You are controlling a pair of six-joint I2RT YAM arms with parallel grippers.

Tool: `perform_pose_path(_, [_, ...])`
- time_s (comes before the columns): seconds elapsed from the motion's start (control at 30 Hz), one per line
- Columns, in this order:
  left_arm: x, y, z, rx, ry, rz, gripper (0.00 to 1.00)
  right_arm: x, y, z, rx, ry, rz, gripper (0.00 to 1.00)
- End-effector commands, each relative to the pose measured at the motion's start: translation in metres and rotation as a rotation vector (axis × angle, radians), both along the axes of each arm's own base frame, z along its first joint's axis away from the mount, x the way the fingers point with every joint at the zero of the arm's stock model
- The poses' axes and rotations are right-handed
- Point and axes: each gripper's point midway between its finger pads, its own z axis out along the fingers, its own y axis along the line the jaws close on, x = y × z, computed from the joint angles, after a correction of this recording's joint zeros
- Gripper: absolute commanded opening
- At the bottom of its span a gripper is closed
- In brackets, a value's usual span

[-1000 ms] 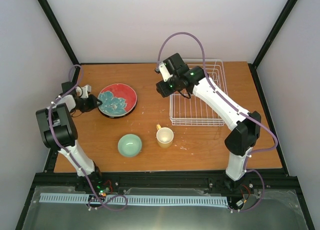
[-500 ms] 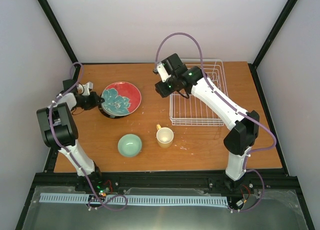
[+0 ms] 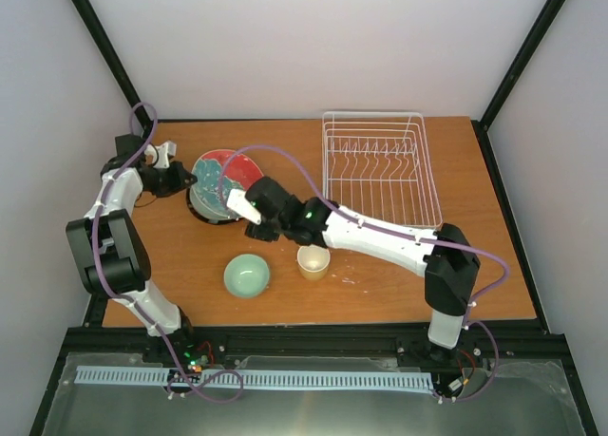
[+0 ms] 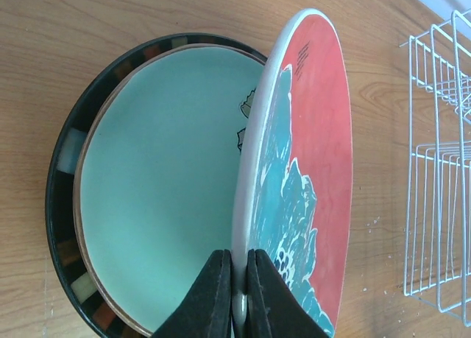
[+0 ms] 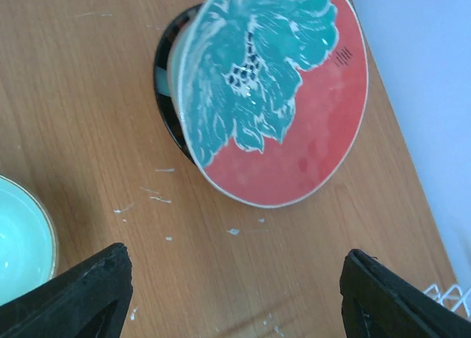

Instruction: Load the mixed dishes into the dish rack

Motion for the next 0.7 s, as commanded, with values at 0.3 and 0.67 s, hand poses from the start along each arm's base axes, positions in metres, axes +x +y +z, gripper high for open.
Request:
perform_pose_path(0.3, [-0.005, -0.016, 0.054, -0.061, -0.085, 0.031, 0.01, 0.004, 0.074, -0.029, 0.035, -0.183, -0.001, 0.78])
perform_pose_path(0.67, [-0.016, -0.022, 0.072, -0.082, -0.106, 0.037, 0.01, 0.023, 0.105, -0.059, 0.042, -0.166, -0.047, 0.80])
